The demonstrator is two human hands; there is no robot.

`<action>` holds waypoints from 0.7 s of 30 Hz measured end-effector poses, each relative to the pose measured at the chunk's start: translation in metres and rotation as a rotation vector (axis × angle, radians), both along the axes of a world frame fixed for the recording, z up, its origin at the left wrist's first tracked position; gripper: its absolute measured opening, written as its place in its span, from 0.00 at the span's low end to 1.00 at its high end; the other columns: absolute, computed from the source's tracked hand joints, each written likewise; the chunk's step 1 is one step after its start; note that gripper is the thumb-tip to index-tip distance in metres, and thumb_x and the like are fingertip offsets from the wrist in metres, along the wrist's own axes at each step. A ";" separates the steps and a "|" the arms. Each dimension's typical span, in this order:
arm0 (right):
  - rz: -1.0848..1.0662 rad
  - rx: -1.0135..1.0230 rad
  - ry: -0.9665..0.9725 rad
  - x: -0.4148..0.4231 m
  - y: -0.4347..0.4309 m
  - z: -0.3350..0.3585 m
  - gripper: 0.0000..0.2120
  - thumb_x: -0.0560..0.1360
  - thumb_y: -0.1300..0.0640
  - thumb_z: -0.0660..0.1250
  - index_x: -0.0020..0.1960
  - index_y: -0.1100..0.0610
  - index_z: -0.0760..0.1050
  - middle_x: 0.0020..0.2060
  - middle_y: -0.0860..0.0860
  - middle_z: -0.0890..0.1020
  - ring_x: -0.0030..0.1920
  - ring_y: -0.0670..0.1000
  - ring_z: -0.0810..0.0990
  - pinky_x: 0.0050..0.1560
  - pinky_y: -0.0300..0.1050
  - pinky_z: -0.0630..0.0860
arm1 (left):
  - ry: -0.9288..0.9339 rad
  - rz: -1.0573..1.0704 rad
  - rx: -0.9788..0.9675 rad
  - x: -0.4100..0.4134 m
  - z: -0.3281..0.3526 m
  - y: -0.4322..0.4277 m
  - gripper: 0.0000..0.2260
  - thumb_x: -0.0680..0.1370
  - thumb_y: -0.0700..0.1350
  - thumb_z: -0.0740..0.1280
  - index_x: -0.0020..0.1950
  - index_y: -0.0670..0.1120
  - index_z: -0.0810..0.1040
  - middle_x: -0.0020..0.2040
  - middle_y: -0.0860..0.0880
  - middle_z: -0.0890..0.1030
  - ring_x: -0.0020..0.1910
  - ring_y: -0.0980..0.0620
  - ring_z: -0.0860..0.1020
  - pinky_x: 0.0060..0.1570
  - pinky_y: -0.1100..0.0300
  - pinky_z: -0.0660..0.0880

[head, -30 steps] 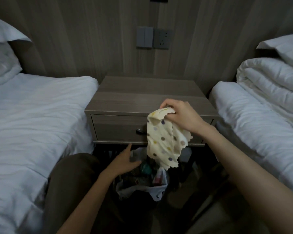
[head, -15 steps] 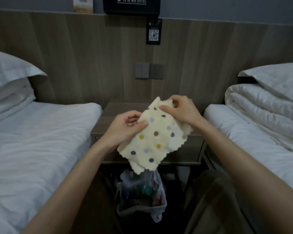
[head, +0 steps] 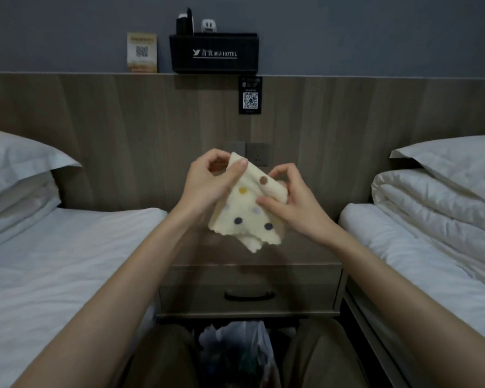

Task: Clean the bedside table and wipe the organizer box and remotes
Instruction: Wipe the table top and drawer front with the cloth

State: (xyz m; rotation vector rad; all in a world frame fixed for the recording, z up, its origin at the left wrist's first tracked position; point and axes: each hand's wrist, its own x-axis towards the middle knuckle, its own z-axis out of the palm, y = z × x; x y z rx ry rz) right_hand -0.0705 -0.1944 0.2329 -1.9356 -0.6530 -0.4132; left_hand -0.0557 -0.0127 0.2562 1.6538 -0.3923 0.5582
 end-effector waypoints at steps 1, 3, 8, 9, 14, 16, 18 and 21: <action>-0.026 0.018 -0.031 0.005 -0.004 0.009 0.17 0.75 0.57 0.70 0.57 0.54 0.65 0.43 0.48 0.80 0.41 0.46 0.82 0.38 0.43 0.78 | -0.007 0.015 0.011 0.007 0.007 0.000 0.10 0.76 0.48 0.71 0.47 0.42 0.79 0.42 0.51 0.81 0.43 0.57 0.79 0.43 0.64 0.75; -0.080 0.025 -0.106 0.015 -0.010 0.029 0.16 0.75 0.58 0.70 0.56 0.54 0.65 0.38 0.48 0.79 0.37 0.46 0.80 0.34 0.40 0.75 | 0.002 -0.010 0.029 0.021 0.021 -0.001 0.10 0.77 0.48 0.69 0.48 0.41 0.76 0.38 0.51 0.80 0.38 0.57 0.78 0.40 0.63 0.73; -0.193 0.062 -0.323 0.048 -0.021 0.078 0.15 0.74 0.62 0.70 0.53 0.55 0.65 0.42 0.49 0.79 0.33 0.47 0.80 0.27 0.37 0.76 | 0.054 -0.081 0.075 0.054 0.059 -0.006 0.12 0.75 0.46 0.71 0.50 0.45 0.69 0.38 0.50 0.82 0.34 0.57 0.81 0.37 0.58 0.79; -0.213 0.075 -0.343 0.057 -0.023 0.086 0.13 0.74 0.62 0.70 0.51 0.55 0.66 0.42 0.49 0.79 0.32 0.45 0.79 0.27 0.35 0.75 | 0.070 -0.080 0.106 0.062 0.066 -0.006 0.16 0.74 0.46 0.73 0.54 0.45 0.69 0.42 0.49 0.82 0.38 0.56 0.82 0.40 0.57 0.80; -0.342 0.054 -0.394 0.115 -0.035 0.116 0.09 0.73 0.61 0.70 0.49 0.54 0.72 0.47 0.51 0.79 0.41 0.46 0.80 0.35 0.37 0.75 | 0.119 -0.140 0.167 0.108 0.097 -0.016 0.16 0.74 0.41 0.72 0.60 0.41 0.75 0.46 0.46 0.82 0.43 0.51 0.81 0.45 0.55 0.81; -0.338 -0.066 -0.417 0.135 -0.038 0.123 0.16 0.71 0.56 0.72 0.56 0.48 0.72 0.55 0.48 0.77 0.53 0.44 0.76 0.48 0.37 0.74 | 0.133 -0.165 0.081 0.127 0.106 -0.021 0.10 0.76 0.40 0.71 0.56 0.40 0.77 0.43 0.47 0.81 0.37 0.54 0.82 0.38 0.57 0.82; -0.275 -0.169 -0.369 0.153 -0.041 0.127 0.25 0.69 0.51 0.75 0.62 0.45 0.70 0.58 0.47 0.75 0.57 0.43 0.73 0.54 0.34 0.70 | 0.152 -0.200 0.007 0.145 0.114 -0.026 0.10 0.76 0.39 0.70 0.56 0.39 0.77 0.41 0.47 0.81 0.32 0.57 0.82 0.31 0.61 0.81; -0.343 -0.279 -0.412 0.183 -0.043 0.130 0.19 0.67 0.54 0.76 0.56 0.47 0.78 0.53 0.47 0.75 0.51 0.43 0.73 0.49 0.31 0.69 | 0.166 -0.255 -0.055 0.175 0.124 -0.033 0.11 0.77 0.38 0.69 0.59 0.38 0.76 0.42 0.47 0.82 0.32 0.58 0.82 0.31 0.62 0.79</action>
